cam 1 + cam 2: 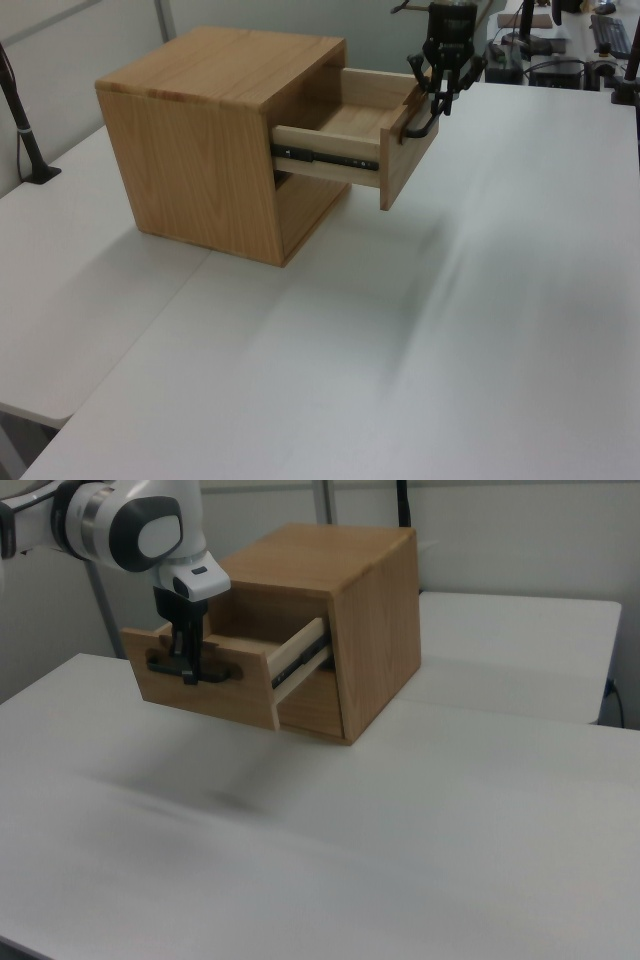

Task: Open the drawer by sliding it
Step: 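Pull the handle straight out, sliding the upper drawer open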

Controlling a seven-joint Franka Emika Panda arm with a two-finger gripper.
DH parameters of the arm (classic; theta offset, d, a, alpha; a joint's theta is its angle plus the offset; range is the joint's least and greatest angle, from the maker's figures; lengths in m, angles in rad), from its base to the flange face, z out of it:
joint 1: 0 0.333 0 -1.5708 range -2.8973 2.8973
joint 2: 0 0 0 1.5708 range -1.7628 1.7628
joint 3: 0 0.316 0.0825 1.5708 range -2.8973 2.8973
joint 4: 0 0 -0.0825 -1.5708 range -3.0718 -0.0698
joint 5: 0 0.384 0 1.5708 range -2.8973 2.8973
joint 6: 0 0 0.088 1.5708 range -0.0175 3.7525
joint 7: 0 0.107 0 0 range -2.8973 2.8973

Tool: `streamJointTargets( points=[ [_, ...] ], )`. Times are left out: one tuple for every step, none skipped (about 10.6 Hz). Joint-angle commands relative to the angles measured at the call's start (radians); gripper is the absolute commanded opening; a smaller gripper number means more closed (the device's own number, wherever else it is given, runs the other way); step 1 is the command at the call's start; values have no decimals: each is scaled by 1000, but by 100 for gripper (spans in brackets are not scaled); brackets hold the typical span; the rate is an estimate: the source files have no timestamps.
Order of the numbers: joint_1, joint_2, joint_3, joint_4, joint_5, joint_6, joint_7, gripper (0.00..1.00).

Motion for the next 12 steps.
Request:
streamJointTargets(
  points=[
    [10, -43, 28, -59, -27, -57, -68, 28],
    [8, -43, 28, -61, -29, -56, -70, 79],
    [8, -43, 28, -59, -34, -57, -70, 100],
    [10, -43, 28, -56, -44, -57, -73, 100],
    [10, -49, 30, -53, -52, -57, -79, 100],
    [8, -52, 28, -52, -52, -60, -118, 100],
    [-2, -67, 30, -38, -52, -78, -151, 100],
    [-12, -78, 30, -33, -50, -85, -169, 100],
    [-21, -98, 28, -30, -41, -83, -197, 100],
    [-31, -116, 28, -24, -38, -83, -217, 100],
    [-32, -130, 28, -18, -41, -85, -261, 100],
    [-27, -159, 28, -23, -50, -83, -314, 100]
  ],
)
